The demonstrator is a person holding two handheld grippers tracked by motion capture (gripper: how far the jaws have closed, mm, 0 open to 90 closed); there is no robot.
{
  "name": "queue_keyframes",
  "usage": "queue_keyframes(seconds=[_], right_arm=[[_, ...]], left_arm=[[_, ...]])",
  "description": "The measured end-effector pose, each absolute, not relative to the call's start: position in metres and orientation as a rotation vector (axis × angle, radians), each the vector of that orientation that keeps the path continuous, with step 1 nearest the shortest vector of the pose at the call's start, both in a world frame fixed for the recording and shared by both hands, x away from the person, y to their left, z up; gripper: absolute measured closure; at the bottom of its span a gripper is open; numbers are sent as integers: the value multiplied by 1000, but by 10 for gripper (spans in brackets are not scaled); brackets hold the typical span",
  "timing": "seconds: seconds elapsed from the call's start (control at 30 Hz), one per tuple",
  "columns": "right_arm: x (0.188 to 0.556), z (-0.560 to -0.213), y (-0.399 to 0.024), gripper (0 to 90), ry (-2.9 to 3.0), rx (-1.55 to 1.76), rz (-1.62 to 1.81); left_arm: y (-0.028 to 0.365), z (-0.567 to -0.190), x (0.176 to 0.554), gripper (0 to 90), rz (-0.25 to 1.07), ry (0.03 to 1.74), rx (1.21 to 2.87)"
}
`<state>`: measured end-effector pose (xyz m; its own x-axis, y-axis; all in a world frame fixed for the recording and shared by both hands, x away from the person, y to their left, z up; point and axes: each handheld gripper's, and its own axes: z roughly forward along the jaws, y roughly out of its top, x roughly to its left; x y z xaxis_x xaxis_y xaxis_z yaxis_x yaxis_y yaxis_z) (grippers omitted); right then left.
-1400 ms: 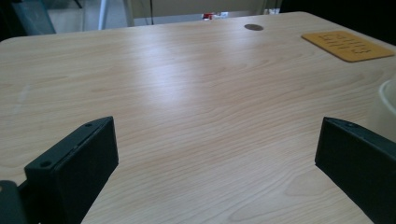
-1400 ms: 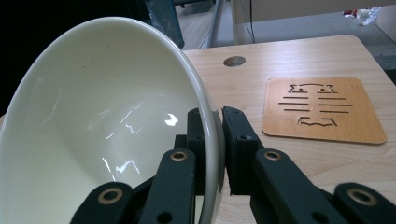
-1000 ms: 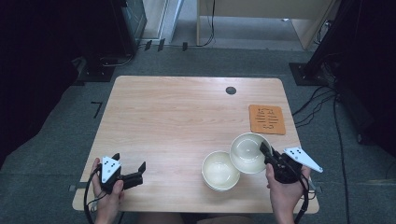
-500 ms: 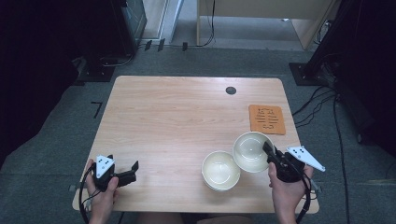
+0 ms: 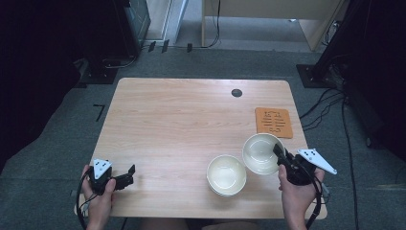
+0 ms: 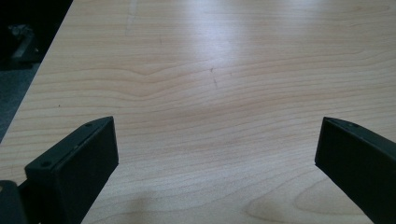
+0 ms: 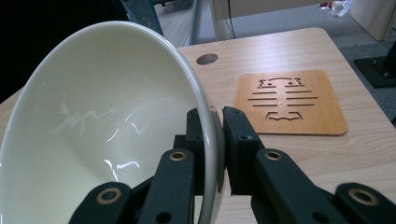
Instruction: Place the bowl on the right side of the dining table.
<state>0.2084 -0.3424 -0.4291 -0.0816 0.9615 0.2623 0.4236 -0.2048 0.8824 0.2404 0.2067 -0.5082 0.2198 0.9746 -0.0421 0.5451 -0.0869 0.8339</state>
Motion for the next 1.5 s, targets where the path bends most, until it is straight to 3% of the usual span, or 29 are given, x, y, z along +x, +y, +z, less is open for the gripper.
queue_keyframes(seconds=[1.5], right_arm=[[249, -426, -367, 823, 1421, 1722, 1203]], left_arm=[[204, -515, 248, 0, 675, 1473, 1777]])
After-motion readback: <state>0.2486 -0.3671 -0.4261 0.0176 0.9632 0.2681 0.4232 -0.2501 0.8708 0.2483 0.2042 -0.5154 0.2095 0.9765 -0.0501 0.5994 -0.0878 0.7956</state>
